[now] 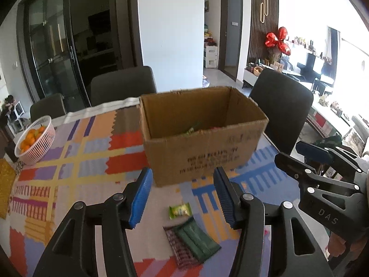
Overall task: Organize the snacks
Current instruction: 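Withdraw both open grippers back to the remaining snacks, then grasp the pink milk-candy bag with the right gripper while the left grasps the dark green packet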
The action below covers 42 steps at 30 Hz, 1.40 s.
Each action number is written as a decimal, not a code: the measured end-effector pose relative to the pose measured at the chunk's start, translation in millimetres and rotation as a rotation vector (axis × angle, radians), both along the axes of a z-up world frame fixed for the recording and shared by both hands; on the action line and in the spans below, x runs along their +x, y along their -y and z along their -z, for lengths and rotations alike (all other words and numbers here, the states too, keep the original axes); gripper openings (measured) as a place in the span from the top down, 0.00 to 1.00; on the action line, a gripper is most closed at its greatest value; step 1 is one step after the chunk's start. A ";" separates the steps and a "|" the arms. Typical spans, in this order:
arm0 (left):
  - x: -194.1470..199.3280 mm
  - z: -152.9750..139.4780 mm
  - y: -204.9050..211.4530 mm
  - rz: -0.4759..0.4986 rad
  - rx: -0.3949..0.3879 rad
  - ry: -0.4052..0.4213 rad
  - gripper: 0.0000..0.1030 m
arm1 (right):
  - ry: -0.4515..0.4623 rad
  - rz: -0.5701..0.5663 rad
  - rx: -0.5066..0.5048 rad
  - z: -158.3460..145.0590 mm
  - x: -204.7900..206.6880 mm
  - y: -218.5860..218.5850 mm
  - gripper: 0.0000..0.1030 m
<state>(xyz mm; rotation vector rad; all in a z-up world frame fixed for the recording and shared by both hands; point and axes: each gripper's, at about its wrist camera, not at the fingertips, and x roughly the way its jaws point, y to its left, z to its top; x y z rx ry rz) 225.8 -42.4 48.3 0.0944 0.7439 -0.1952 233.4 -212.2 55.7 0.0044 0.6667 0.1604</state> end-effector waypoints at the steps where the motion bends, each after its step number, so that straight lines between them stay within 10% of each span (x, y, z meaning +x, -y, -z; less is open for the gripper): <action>1: -3.7 3.4 0.4 0.000 0.001 -0.005 0.47 | -0.004 0.004 0.000 3.2 -5.4 0.6 0.51; 23: -14.6 110.5 7.6 -0.012 0.040 -0.259 0.46 | -0.228 0.024 -0.001 99.9 -35.1 -2.4 0.41; 42: 13.3 155.2 22.5 -0.061 0.092 -0.322 0.45 | -0.301 0.031 -0.033 136.7 -25.0 -11.1 0.41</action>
